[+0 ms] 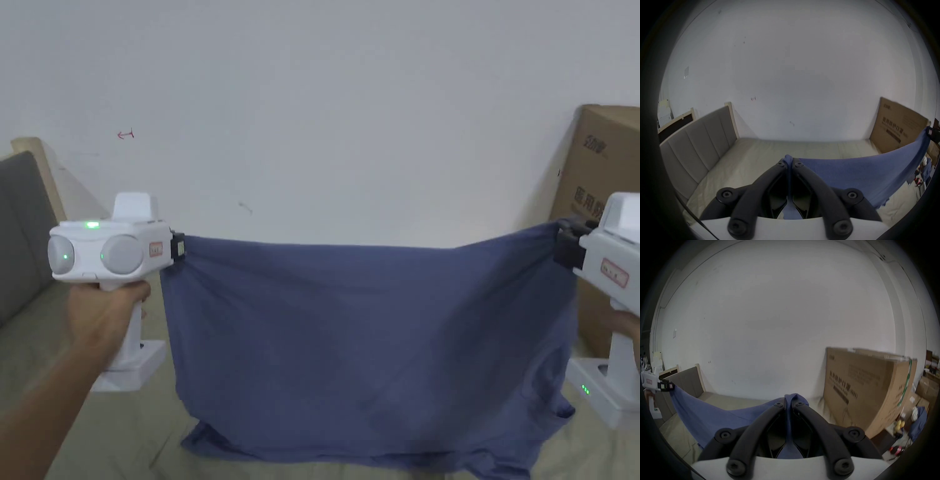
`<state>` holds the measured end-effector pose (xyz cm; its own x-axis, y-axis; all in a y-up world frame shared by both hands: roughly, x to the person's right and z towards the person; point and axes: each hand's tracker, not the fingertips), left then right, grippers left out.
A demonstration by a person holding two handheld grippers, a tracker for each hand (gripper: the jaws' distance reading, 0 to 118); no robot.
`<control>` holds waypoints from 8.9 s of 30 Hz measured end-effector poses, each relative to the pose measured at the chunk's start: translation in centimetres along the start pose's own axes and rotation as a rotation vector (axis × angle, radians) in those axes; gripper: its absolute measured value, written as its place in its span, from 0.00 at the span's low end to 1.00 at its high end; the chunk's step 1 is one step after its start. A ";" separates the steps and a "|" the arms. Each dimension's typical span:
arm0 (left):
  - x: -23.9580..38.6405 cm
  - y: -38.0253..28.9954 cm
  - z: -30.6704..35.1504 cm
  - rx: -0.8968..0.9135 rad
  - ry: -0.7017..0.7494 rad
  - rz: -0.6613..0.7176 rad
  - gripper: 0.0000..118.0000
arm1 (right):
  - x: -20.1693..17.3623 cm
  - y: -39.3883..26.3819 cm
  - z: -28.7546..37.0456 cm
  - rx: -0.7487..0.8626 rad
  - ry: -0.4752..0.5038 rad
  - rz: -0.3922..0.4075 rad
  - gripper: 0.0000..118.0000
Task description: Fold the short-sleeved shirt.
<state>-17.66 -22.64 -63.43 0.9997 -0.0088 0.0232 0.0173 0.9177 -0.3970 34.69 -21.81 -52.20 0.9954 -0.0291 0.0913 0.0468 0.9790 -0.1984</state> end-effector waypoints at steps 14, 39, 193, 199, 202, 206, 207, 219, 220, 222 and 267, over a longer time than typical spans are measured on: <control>-2.7 -18.0 6.2 -0.240 -0.018 0.003 0.01 | 0.2 -15.4 10.7 -0.224 0.020 -0.067 0.02; -6.2 -39.8 27.0 -0.506 0.028 0.054 0.01 | 1.4 -31.5 34.7 -0.594 0.076 -0.171 0.02; -1.9 -25.6 16.5 -0.259 -0.093 0.211 0.92 | -4.8 -20.1 21.1 -0.366 -0.093 0.023 0.77; 1.0 -20.9 25.8 0.097 -0.078 0.120 0.92 | -7.1 -13.8 28.7 -0.039 -0.097 0.087 0.77; 2.4 -20.5 29.1 0.208 -0.052 0.071 0.90 | -7.6 -13.2 31.0 0.027 -0.094 0.112 0.77; 3.8 -20.8 31.6 0.268 -0.029 0.006 0.53 | -8.9 -13.0 33.4 0.061 -0.089 0.128 0.64; 4.0 -20.9 32.0 0.265 -0.034 -0.003 0.35 | -9.0 -13.0 33.8 0.061 -0.087 0.130 0.53; 4.3 -22.0 32.4 0.197 -0.123 -0.021 0.00 | -8.1 -14.1 34.6 0.081 -0.086 0.121 0.00; 4.0 -22.1 31.7 0.149 -0.116 -0.019 0.00 | -8.4 -13.9 34.6 0.078 -0.085 0.119 0.00; 3.2 -22.5 30.0 0.058 -0.103 -0.023 0.00 | -8.3 -14.0 34.4 0.071 -0.086 0.114 0.00; -4.6 -33.7 15.1 -0.574 -0.052 0.164 0.03 | -0.5 -35.4 19.5 -0.821 -0.124 -0.120 0.11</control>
<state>-23.07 -47.58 -36.33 0.9882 0.1478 -0.0407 -0.1156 0.5442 -0.8309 30.93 -52.55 -26.23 0.9656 -0.0538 0.2544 0.2454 0.5118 -0.8233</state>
